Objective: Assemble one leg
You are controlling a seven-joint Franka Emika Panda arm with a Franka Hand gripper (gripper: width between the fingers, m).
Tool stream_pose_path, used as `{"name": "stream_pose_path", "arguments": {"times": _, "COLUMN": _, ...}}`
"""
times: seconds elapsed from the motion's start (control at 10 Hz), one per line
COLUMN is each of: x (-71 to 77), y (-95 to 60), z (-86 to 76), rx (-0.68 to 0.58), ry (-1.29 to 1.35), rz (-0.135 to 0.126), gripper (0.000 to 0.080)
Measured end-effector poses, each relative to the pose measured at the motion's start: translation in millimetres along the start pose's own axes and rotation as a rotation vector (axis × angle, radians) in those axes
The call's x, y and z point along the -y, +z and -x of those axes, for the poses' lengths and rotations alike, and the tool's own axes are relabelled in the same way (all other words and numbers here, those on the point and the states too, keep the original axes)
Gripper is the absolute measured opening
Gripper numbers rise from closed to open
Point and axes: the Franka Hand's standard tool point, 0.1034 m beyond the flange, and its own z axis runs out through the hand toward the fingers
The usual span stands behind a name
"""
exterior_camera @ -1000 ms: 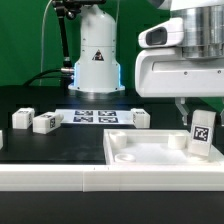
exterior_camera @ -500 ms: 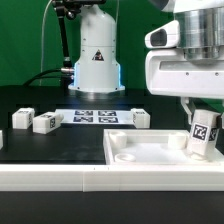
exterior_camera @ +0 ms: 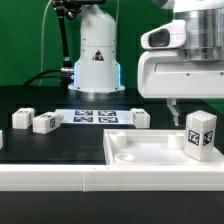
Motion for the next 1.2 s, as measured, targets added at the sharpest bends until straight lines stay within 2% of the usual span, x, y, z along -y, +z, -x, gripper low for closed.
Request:
{"name": "stream_pose_path", "arguments": {"times": 0.5, "x": -2.4, "y": -1.8, "z": -7.7, "rx": 0.000, "ry": -0.493, "rz": 0.043, "gripper": 0.0649}}
{"name": "stream_pose_path", "arguments": {"times": 0.9, "x": -3.4, "y": -5.6, "z": -15.2, "rx": -0.007, "ry": -0.812, "rz": 0.044, "gripper": 0.0649}}
{"name": "stream_pose_path", "arguments": {"times": 1.1, "x": -6.6, "y": -6.2, "z": -17.4, "rx": -0.009, "ry": -0.812, "rz": 0.041, "gripper": 0.0649}}
{"name": "stream_pose_path", "arguments": {"times": 1.2, "x": -6.5, "y": -6.1, "z": -17.3, "rx": -0.009, "ry": -0.812, "rz": 0.041, "gripper": 0.0532}}
